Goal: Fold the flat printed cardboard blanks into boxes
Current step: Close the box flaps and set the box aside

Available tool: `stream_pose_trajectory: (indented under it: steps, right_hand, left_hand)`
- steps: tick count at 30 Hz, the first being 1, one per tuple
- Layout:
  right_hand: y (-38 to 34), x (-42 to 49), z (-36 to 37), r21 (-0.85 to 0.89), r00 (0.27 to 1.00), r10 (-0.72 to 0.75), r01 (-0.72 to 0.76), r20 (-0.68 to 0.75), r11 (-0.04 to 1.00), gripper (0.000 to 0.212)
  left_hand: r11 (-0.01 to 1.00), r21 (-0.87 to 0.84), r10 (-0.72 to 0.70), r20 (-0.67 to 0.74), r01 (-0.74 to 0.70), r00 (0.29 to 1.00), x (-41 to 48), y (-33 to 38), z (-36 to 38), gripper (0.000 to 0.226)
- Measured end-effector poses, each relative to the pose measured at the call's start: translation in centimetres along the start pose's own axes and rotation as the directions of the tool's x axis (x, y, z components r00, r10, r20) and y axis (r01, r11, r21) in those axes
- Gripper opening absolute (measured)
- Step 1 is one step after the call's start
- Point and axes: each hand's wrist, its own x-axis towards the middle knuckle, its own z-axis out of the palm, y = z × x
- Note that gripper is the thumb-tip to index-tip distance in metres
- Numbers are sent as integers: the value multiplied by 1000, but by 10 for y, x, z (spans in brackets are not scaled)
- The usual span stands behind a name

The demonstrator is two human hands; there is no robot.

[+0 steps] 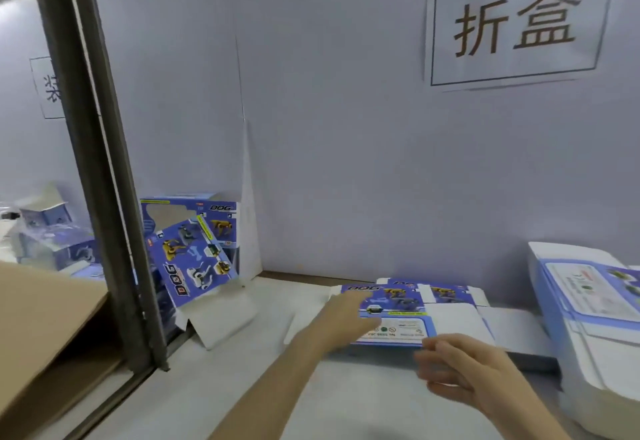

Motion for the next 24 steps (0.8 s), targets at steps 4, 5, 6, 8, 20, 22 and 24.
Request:
stream_pose_trajectory:
  steps: [4,5,6,8,20,22,24]
  right_hand:
    - [5,4,-5,-83,999,8,-11,-32,997,17]
    - [5,5,-8,-88,999,4,-7,-38,996,18]
    - [5,6,-10,-83,999,-3,-1,-47,997,18]
    - [4,5,-14,-48,997,-20,16,-80,999,17]
    - [-35,-18,-44,-295,761,-548,466,-347,834,40]
    - [-44,-27,-44,-242,784,-544,489,-299,838,40]
    - [-52,-38,-40,-146,815,-518,497,-260,855,30]
  left_hand:
    - [918,370,95,151,-145,984,7,4,65,67]
    - [896,418,107,124,-150,986,9,4,75,61]
    - [868,472,124,94,-154,988,12,2,83,56]
    - [837,520,174,41,-169,984,10,0,90,52]
    - [857,-322,-11,-793,-402,610,-56,90,-70,21]
    - [751,-512,-87,-702,-416,707,-71,100,-69,19]
    - [635,-665,-117,-586,-393,802,-80,107,-57,13]
